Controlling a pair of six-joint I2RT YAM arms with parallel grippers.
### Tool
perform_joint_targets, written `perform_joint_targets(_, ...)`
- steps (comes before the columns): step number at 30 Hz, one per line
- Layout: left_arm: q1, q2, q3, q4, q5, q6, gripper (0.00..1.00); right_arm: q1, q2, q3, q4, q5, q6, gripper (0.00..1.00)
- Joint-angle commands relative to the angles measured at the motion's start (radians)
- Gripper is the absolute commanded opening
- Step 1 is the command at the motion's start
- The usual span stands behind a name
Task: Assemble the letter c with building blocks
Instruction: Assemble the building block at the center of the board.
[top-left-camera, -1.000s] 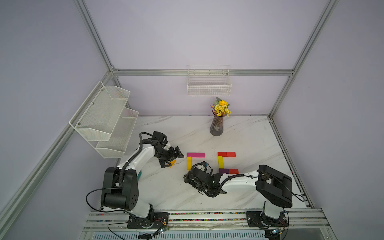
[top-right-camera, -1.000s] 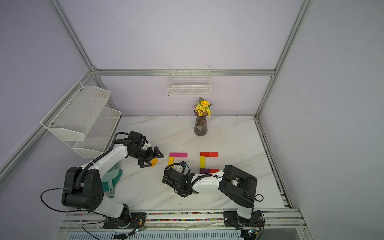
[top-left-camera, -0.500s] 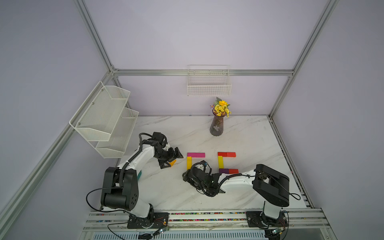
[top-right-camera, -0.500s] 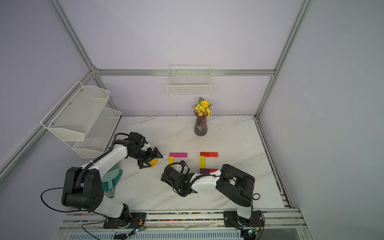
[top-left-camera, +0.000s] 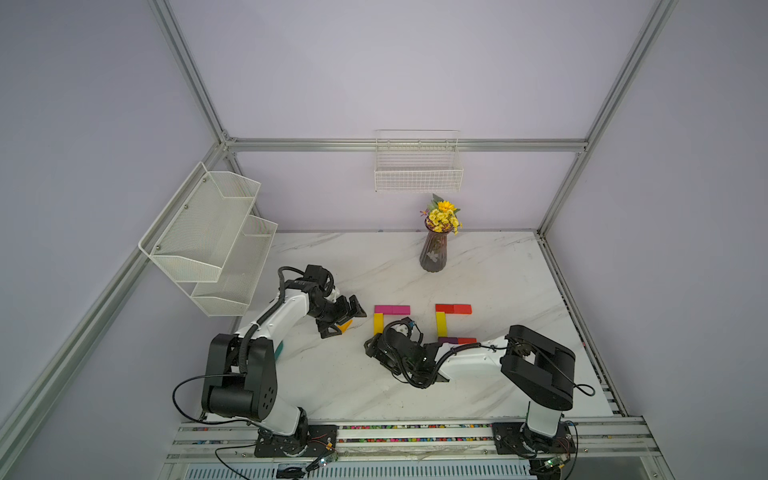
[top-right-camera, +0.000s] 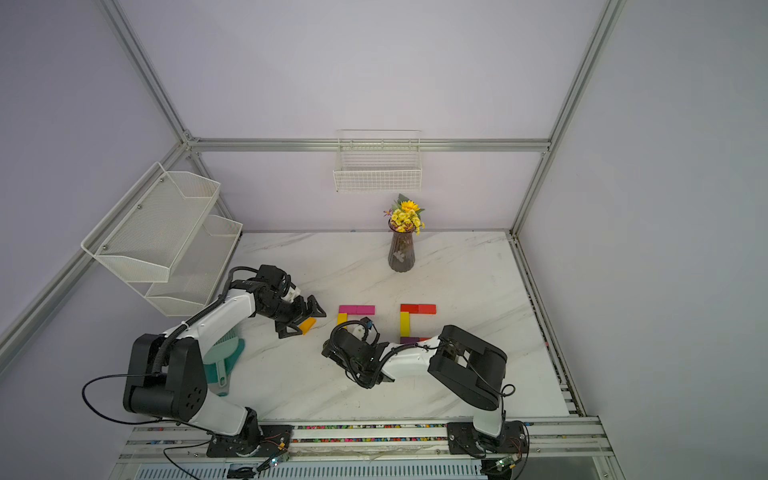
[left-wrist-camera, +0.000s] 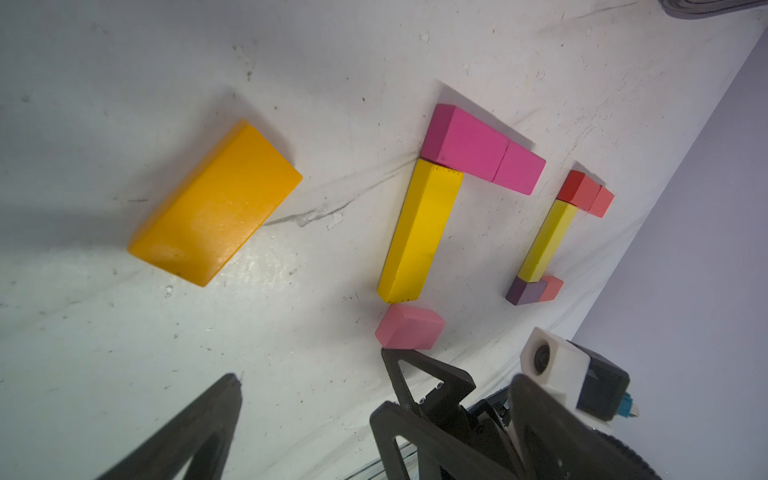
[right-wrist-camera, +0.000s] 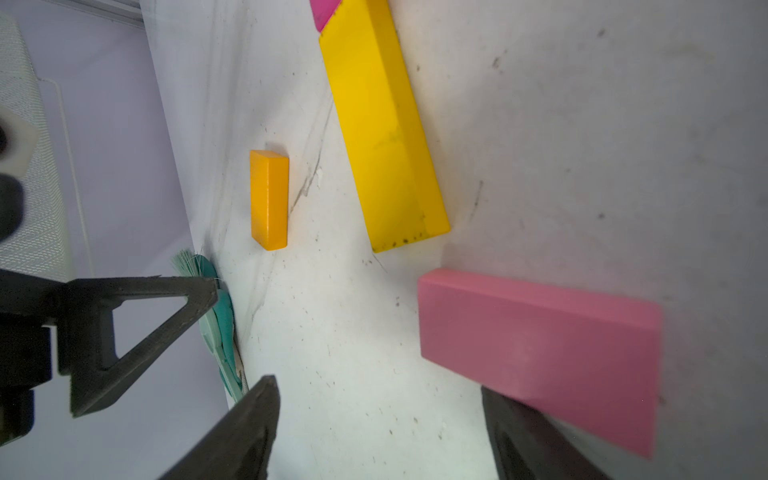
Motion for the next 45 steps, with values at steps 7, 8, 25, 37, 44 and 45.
perform_joint_targets(7, 0.006, -0.016, 0.005, 0.012, -0.001, -0.017, 1.00, -0.013, -0.049, -0.056, -0.060, -0.039, -0.009, 0.79)
perform_joint_targets(8, 0.006, -0.014, 0.007, 0.011, 0.001, -0.018, 1.00, -0.013, -0.068, -0.073, -0.060, -0.038, -0.007, 0.79)
perform_joint_targets(25, 0.006, -0.009, 0.015, 0.024, 0.007, -0.027, 1.00, -0.024, -0.072, -0.127, -0.028, -0.034, 0.022, 0.79)
perform_joint_targets(37, 0.006, -0.003, 0.013, 0.031, 0.006, -0.037, 1.00, -0.064, -0.050, -0.105, -0.029, -0.059, -0.001, 0.79)
perform_joint_targets(44, 0.006, -0.002, 0.013, 0.032, 0.005, -0.038, 1.00, -0.065, -0.085, -0.112, -0.028, -0.096, -0.017, 0.79)
perform_joint_targets(45, 0.006, -0.002, 0.014, 0.033, 0.006, -0.037, 1.00, -0.065, -0.100, -0.121, -0.032, -0.096, -0.016, 0.79)
